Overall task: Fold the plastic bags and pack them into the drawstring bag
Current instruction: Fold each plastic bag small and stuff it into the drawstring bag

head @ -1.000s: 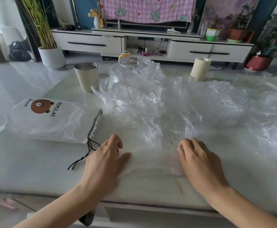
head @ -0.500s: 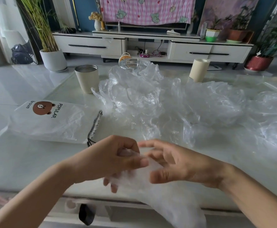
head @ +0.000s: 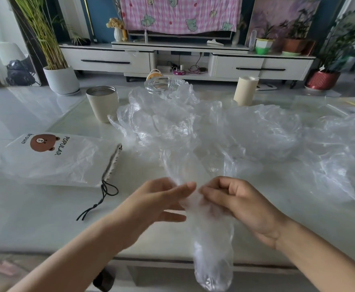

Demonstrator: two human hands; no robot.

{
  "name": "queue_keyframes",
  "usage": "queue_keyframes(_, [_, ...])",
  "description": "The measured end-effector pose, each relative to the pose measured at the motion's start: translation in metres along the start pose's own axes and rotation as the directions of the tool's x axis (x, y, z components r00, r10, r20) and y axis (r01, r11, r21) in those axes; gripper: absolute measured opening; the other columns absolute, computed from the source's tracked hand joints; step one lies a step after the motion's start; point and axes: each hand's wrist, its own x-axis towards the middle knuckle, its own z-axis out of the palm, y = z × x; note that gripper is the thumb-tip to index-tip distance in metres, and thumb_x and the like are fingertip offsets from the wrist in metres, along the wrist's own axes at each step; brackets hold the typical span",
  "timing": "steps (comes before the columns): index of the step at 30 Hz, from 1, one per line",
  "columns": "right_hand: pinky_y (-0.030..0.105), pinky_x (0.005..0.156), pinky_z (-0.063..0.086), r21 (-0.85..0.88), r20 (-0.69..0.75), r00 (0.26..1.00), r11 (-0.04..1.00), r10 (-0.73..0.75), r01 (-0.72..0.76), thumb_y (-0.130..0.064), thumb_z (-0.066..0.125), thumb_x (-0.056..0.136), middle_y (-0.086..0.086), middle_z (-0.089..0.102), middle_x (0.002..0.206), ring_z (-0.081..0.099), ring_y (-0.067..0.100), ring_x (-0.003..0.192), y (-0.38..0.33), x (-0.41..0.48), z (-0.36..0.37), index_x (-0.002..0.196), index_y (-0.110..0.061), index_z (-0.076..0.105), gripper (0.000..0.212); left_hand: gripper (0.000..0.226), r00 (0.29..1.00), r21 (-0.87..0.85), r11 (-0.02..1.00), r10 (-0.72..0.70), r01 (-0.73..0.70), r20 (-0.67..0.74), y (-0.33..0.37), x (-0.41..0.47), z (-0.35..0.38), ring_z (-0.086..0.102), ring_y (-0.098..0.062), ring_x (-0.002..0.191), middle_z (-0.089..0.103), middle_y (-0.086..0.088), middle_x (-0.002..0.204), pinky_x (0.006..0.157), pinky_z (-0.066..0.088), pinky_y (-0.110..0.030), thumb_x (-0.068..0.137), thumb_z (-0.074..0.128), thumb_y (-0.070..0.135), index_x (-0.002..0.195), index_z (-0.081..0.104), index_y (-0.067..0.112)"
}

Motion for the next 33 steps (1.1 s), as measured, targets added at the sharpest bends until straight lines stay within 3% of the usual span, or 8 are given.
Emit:
queue_keyframes(3, [0.020, 0.064, 0.049, 0.006, -0.017, 1.000, 1.000, 0.024, -0.024, -0.019, 0.063, 0.085, -0.001, 0.067, 0.078, 0.063, 0.010, 0.073, 0.000, 0.000, -0.001, 0.087, -0.012, 0.065, 0.008, 0.026, 0.987, 0.098, 0.993, 0.085, -0.073, -0.134, -0.005, 0.004, 0.010, 0.066, -0.011, 0.060, 0.069, -0.004, 0.065, 0.059, 0.055, -0.023, 0.084, 0.063, 0.018, 0.087, 0.061, -0.008])
queue_keyframes(6, [0.033, 0.080, 0.051, 0.044, 0.049, 0.998, 0.998, 0.046, -0.048, -0.027, 0.068, 0.075, 0.005, 0.070, 0.095, 0.066, 0.019, 0.089, -0.002, 0.003, -0.002, 0.100, -0.013, 0.066, 0.028, 0.024, 0.992, 0.170, 0.982, 0.096, -0.080, -0.086, -0.005, 0.006, 0.013, 0.065, -0.011, 0.055, 0.067, -0.002, 0.061, 0.054, 0.052, -0.020, 0.086, 0.061, 0.013, 0.090, 0.059, -0.010])
queue_keyframes(9, [0.041, 0.085, 0.048, 0.124, 0.019, 0.999, 0.992, 0.037, -0.039, -0.011, 0.065, 0.082, 0.007, 0.068, 0.089, 0.059, 0.026, 0.086, -0.003, 0.008, 0.003, 0.091, -0.016, 0.069, 0.011, 0.026, 0.993, 0.209, 0.975, 0.092, -0.076, -0.071, -0.006, 0.006, 0.013, 0.062, -0.013, 0.052, 0.066, -0.005, 0.061, 0.052, 0.053, -0.022, 0.088, 0.060, 0.013, 0.091, 0.058, -0.013])
queue_keyframes(17, [0.010, 0.062, 0.043, -0.154, -0.065, 0.957, 0.950, -0.284, 0.272, 0.020, 0.050, 0.081, -0.013, 0.065, 0.078, 0.059, -0.002, 0.076, -0.003, 0.012, 0.014, 0.062, -0.022, 0.074, 0.052, 0.035, 0.990, -0.274, 0.954, -0.138, 0.123, -0.036, -0.003, 0.006, 0.003, 0.058, -0.039, 0.092, 0.063, -0.028, 0.100, 0.080, 0.052, -0.045, 0.088, 0.043, 0.021, 0.105, 0.060, -0.005])
queue_keyframes(22, [0.009, 0.070, 0.042, -0.333, -0.107, 0.912, 0.878, -0.397, 0.343, 0.016, 0.050, 0.084, -0.004, 0.061, 0.089, 0.057, -0.001, 0.082, 0.005, 0.015, 0.019, 0.079, -0.012, 0.075, 0.038, 0.029, 0.982, -0.189, 0.970, -0.127, 0.152, 0.137, -0.003, -0.003, 0.009, 0.066, -0.022, 0.073, 0.069, -0.009, 0.082, 0.080, 0.049, -0.038, 0.079, 0.055, 0.031, 0.094, 0.076, 0.017])
queue_keyframes(27, [0.013, 0.073, 0.042, -0.262, -0.103, 0.953, 0.932, -0.285, 0.251, 0.006, 0.054, 0.082, 0.009, 0.062, 0.094, 0.053, 0.009, 0.081, -0.002, 0.013, 0.008, 0.095, -0.026, 0.068, 0.037, 0.018, 0.988, -0.286, 0.946, -0.149, 0.153, 0.039, -0.007, 0.000, 0.004, 0.066, -0.019, 0.056, 0.068, -0.014, 0.072, 0.048, 0.052, -0.023, 0.090, 0.047, 0.004, 0.091, 0.063, -0.002])
queue_keyframes(29, [0.006, 0.090, 0.034, -0.502, -0.017, 0.895, 0.778, -0.445, 0.378, 0.004, 0.048, 0.073, -0.008, 0.053, 0.117, 0.048, 0.000, 0.105, -0.005, 0.005, 0.007, 0.110, -0.032, 0.057, 0.052, 0.019, 0.991, -0.296, 0.947, -0.135, 0.123, -0.019, -0.008, 0.001, 0.002, 0.068, -0.021, 0.056, 0.070, -0.015, 0.073, 0.044, 0.051, -0.023, 0.092, 0.045, 0.003, 0.088, 0.062, -0.005])
queue_keyframes(33, [0.024, 0.112, 0.012, -0.831, 0.463, 0.748, 0.061, -0.476, 0.553, -0.002, 0.066, 0.063, 0.000, 0.024, 0.149, 0.020, 0.016, 0.138, 0.007, -0.007, 0.016, 0.141, -0.023, 0.031, 0.088, 0.021, 0.992, -0.270, 0.961, -0.089, 0.061, -0.095, -0.011, 0.001, 0.000, 0.066, -0.020, 0.055, 0.068, -0.013, 0.066, 0.048, 0.052, -0.024, 0.093, 0.046, 0.003, 0.081, 0.062, -0.003])
